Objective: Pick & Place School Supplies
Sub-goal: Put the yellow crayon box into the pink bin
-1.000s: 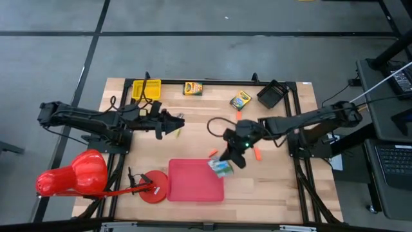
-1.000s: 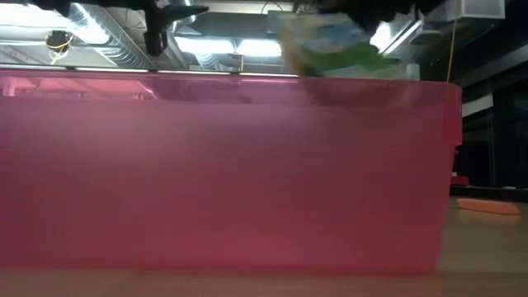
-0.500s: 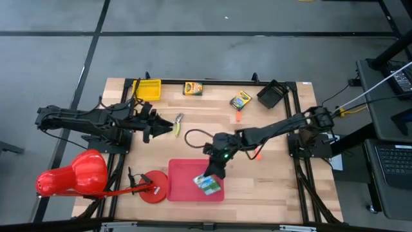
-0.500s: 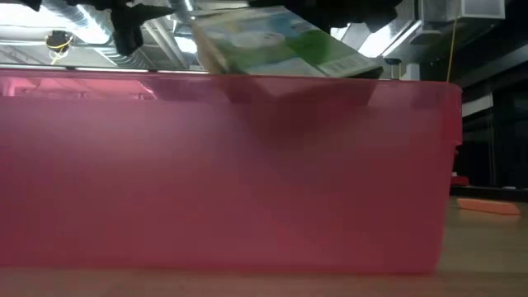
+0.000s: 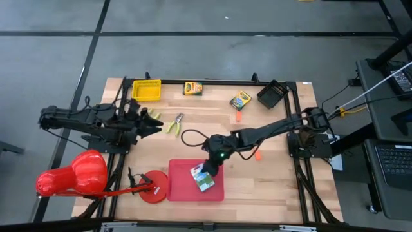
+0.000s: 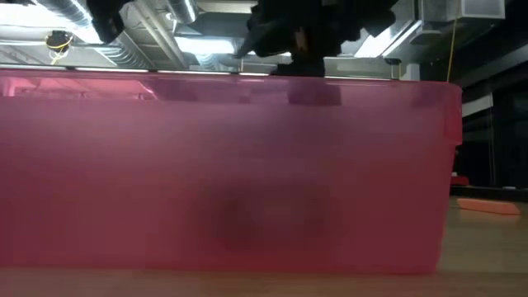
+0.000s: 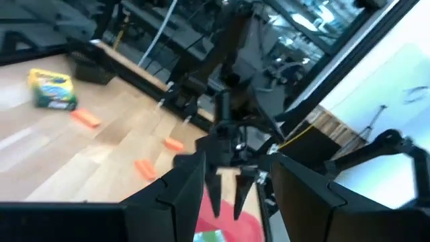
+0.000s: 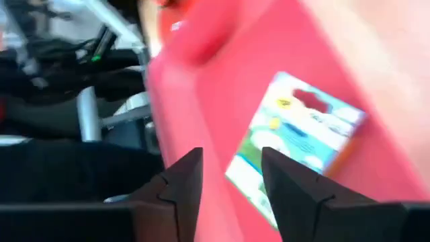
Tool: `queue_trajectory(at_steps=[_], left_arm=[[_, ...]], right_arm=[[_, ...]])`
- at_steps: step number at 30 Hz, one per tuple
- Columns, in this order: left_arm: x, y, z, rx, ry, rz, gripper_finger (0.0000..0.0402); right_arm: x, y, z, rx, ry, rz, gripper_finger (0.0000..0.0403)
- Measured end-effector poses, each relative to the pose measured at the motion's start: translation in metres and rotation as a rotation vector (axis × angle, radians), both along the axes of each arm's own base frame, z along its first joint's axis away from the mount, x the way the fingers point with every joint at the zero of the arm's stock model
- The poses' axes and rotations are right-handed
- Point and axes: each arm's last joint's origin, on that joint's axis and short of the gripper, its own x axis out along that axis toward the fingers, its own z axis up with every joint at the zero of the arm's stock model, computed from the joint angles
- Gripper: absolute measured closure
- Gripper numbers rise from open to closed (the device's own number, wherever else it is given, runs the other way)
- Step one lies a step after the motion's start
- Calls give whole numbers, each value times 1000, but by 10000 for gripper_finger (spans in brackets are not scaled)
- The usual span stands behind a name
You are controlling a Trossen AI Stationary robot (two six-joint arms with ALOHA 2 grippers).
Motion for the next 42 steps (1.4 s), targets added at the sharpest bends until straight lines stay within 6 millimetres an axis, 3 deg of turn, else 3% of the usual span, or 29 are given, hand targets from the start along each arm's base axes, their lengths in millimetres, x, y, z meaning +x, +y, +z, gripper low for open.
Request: queue_trajectory(at_steps=[4, 9, 13, 18, 22, 28, 35, 42], left_arm=[[-6, -2, -14, 36, 143, 77, 233], [-4, -7, -26, 53, 259, 159, 233], [1, -13, -39, 1, 379, 190, 233], [13, -8, -45, -113, 348, 483, 233], [29, 15, -50, -187, 335, 706, 233], [66, 68, -50, -332, 257, 616, 233], [78, 137, -89, -528, 384, 715, 233], [105, 183, -104, -533, 471, 837, 233]], right_arm=[[0, -14, 21, -74, -102, -155, 238], [-2, -46, 76, -115, -396, -400, 237], [-11, -72, 120, -59, -648, -486, 237], [-30, -85, 143, 0, -658, -490, 243], [-37, -84, 156, -55, -607, -461, 254], [-40, -89, 175, -224, -582, -441, 271], [-63, -88, 181, -301, -486, -389, 275], [-94, -77, 193, -387, -426, -389, 275]])
